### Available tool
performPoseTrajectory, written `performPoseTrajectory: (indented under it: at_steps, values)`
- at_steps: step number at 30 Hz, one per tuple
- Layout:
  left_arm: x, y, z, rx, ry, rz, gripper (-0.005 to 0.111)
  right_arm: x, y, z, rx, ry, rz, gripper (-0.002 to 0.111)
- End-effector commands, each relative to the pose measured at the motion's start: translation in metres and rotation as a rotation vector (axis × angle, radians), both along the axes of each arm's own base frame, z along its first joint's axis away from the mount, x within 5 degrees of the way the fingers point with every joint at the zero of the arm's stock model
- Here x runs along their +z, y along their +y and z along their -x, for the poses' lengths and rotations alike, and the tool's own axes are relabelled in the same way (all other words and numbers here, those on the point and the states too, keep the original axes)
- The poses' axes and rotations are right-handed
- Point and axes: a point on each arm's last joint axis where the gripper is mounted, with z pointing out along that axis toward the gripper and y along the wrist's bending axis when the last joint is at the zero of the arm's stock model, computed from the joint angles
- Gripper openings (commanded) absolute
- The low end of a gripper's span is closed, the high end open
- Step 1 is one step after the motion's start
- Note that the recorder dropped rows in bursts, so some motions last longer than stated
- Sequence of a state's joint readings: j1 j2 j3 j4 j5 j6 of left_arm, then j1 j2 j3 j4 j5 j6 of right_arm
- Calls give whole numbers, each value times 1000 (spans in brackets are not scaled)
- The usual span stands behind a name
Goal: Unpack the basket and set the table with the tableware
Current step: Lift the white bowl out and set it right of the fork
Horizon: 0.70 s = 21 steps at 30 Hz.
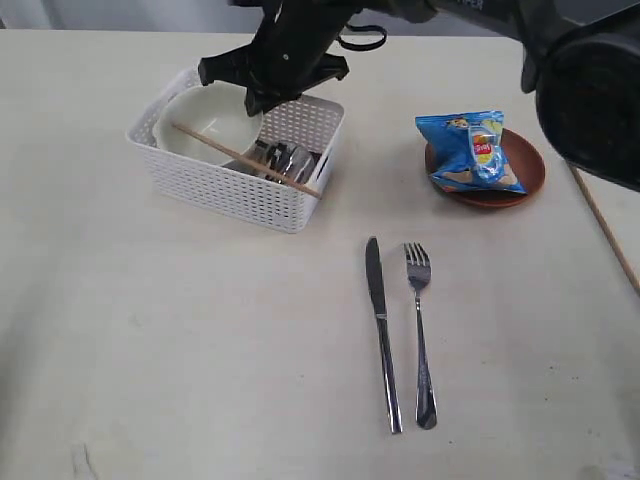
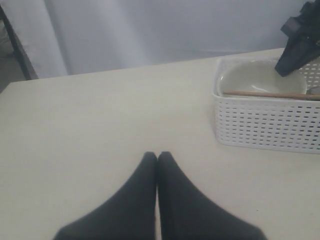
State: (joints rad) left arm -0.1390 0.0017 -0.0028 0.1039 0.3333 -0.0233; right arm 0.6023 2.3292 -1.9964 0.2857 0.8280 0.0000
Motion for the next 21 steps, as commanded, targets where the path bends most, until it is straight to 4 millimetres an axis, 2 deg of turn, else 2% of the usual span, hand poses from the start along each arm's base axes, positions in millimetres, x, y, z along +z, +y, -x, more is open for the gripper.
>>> performPoseTrajectory:
  at_steps: [1, 5, 8, 18, 21]
  values:
    - [-1, 0, 0, -6, -1, 6, 0, 37, -3, -2, -11, -130, -44, -1]
    - [-1, 0, 0, -6, -1, 6, 0, 54, -11, -4, -28, -220, 2, -1]
    - [-1, 0, 0, -6, -1, 6, 0, 59, -16, -6, -41, -265, 58, -1]
    - [-1, 0, 0, -6, -1, 6, 0, 50, -25, -12, -77, -290, 183, -1]
    - [-1, 0, 0, -6, -1, 6, 0, 69, -29, -9, -85, -319, 165, -1]
